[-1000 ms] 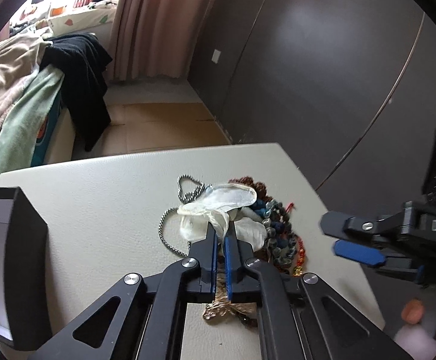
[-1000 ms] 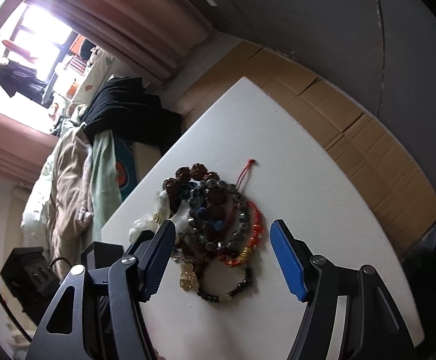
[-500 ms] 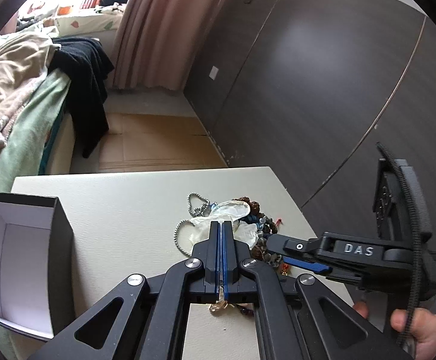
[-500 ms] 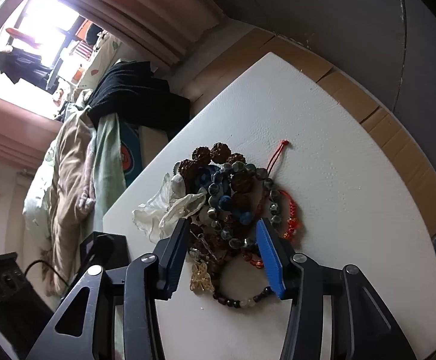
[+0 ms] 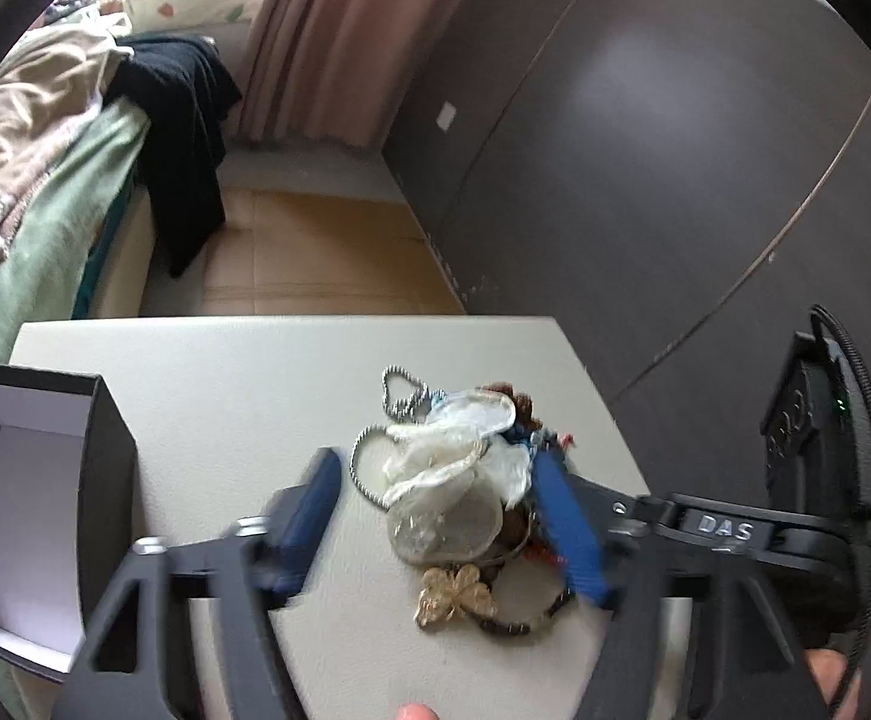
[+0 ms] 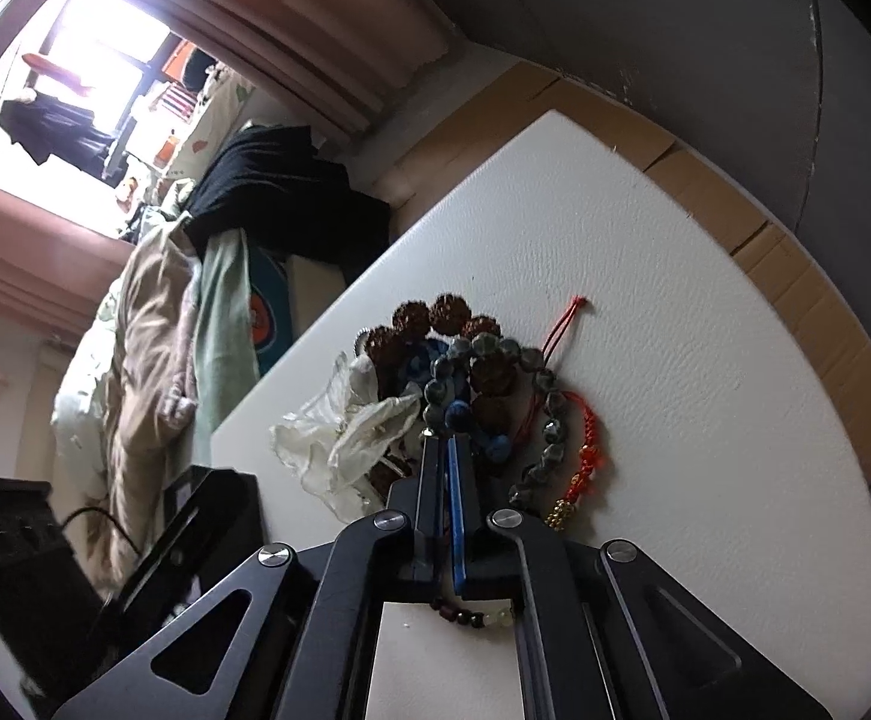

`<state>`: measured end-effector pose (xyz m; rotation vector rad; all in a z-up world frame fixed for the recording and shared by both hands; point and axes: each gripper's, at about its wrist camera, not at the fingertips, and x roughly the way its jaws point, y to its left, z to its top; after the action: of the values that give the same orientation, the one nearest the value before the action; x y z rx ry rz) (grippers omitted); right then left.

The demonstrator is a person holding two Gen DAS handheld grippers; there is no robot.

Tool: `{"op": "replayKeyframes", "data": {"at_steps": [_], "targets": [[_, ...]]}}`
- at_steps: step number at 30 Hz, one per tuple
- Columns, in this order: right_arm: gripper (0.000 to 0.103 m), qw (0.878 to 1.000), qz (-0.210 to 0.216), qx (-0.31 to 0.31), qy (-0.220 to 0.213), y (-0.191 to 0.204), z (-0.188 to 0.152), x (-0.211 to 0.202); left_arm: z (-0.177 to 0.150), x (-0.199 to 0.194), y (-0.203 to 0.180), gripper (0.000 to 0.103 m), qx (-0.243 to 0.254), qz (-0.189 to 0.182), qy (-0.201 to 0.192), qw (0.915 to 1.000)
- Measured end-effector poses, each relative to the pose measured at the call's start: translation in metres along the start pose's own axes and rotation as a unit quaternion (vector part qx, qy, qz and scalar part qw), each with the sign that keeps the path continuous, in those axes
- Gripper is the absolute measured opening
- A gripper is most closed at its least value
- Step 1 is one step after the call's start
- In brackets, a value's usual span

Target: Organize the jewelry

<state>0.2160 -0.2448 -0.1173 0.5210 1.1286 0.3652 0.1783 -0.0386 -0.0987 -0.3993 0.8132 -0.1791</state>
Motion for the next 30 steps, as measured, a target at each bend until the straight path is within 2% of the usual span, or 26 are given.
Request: {"op": "replayKeyframes", "data": {"at_steps": [4, 6, 7, 8, 9, 10, 12, 14, 15, 16, 17, 26, 30], "targets": [[0.003, 1.000, -0.002, 0.002, -0.002, -0.001, 0.003, -0.006, -0.002, 0.009, -0.008, 0.071, 0.015, 0.020, -0.008, 0.9997], [0.008, 1.000, 0.010, 0.012, 0.010, -0.004, 0.004, -0.004, -0.004, 0.017, -0.008, 0.071, 0.015, 0.022, -0.007, 0.9996], [0.018, 1.000, 0.015, 0.017, 0.017, -0.006, 0.004, -0.003, -0.005, 0.021, -0.008, 0.071, 0.013, 0.024, -0.003, 0.9996], [0.035, 0.999, 0.020, 0.021, 0.021, -0.006, 0.004, -0.001, -0.006, 0.024, -0.007, 0.071, 0.011, 0.025, -0.001, 0.9996], [0.042, 0.999, 0.022, 0.023, 0.021, -0.007, 0.003, -0.001, -0.007, 0.028, -0.007, 0.070, 0.010, 0.027, -0.002, 0.9996], [0.045, 0.999, 0.024, 0.026, 0.017, -0.007, 0.003, -0.002, -0.006, 0.029, -0.007, 0.067, 0.010, 0.027, -0.004, 0.9996], [0.045, 0.999, 0.030, 0.026, 0.008, -0.005, 0.003, -0.004, -0.007, 0.034, -0.007, 0.057, 0.010, 0.031, -0.002, 0.9995], [0.045, 0.998, 0.045, 0.032, 0.005, -0.006, 0.003, -0.004, -0.008, 0.039, -0.005, 0.034, 0.010, 0.029, 0.006, 0.9995], [0.045, 0.998, 0.052, 0.036, 0.007, -0.006, 0.003, -0.002, -0.009, 0.043, -0.004, 0.025, 0.009, 0.028, 0.012, 0.9995], [0.045, 0.998, 0.057, 0.039, 0.009, -0.007, 0.003, 0.000, -0.011, 0.047, -0.002, 0.009, 0.006, 0.027, 0.019, 0.9994], [0.045, 0.997, 0.059, 0.041, 0.011, -0.008, 0.003, 0.001, -0.012, 0.048, 0.001, 0.003, 0.003, 0.027, 0.024, 0.9994], [0.036, 0.996, 0.078, 0.040, 0.012, 0.002, 0.001, 0.011, -0.009, 0.022, 0.002, 0.002, 0.001, 0.018, -0.007, 0.9998], [0.035, 0.997, 0.062, 0.034, 0.009, 0.006, 0.000, 0.014, -0.006, 0.005, 0.007, 0.002, -0.006, 0.013, -0.018, 0.9997]]}}
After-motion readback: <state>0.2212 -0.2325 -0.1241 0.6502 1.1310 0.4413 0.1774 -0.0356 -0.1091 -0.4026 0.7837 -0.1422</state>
